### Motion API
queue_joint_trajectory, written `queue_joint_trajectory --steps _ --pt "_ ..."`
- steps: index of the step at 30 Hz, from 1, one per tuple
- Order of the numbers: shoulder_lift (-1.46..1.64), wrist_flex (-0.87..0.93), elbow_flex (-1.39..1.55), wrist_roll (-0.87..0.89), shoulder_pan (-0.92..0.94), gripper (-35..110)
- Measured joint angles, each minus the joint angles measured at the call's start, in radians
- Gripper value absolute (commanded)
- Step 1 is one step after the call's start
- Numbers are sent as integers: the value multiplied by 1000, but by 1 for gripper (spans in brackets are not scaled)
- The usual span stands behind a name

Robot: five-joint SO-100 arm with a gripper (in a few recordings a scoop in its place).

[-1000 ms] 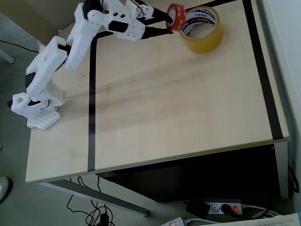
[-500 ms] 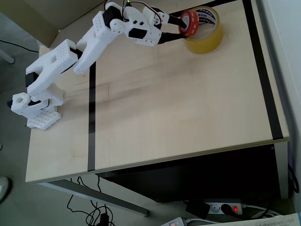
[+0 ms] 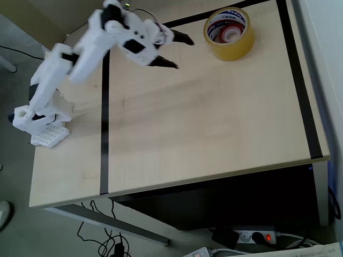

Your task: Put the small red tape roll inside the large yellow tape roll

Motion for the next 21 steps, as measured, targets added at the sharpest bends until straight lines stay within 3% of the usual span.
queue_joint_trajectory --steps 6,16,21 --pt "382 3 360 0 103 0" --pt "985 -17 799 11 218 0" --pt "1477 -279 1316 31 281 1"
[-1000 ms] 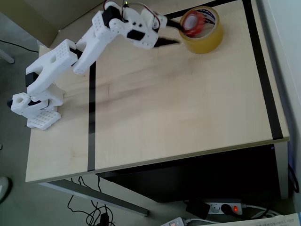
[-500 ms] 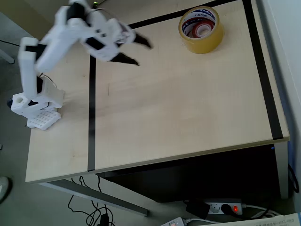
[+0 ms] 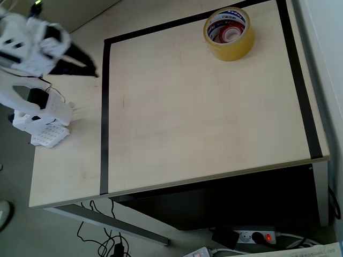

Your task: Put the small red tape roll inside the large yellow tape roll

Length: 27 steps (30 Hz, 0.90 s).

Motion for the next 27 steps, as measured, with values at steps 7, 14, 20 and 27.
queue_joint_trajectory --steps 7,14,20,27 --pt "726 -264 974 155 146 0" --pt "1115 -272 1335 316 239 0" --pt "1141 -285 1505 419 71 0" --pt "1141 -319 1536 442 -89 0"
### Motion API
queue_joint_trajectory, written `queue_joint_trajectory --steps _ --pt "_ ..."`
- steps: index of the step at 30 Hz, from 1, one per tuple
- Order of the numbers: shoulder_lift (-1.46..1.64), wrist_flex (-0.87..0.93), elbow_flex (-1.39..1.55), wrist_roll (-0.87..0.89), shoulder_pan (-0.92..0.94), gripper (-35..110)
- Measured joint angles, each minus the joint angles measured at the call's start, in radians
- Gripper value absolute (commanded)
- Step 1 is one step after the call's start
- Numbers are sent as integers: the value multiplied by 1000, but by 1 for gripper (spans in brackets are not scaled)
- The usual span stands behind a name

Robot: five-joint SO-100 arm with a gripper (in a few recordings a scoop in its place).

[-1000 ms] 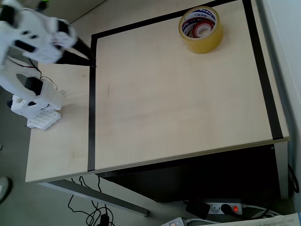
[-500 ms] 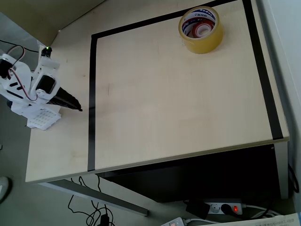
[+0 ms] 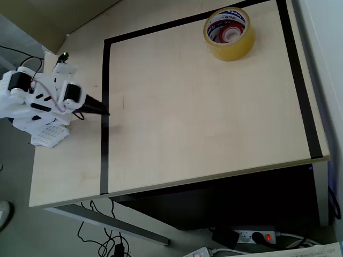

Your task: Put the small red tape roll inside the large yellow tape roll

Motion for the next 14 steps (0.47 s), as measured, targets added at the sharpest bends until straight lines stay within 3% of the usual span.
queue_joint_trajectory --steps 14 --pt "8 -2 0 3 -78 0"
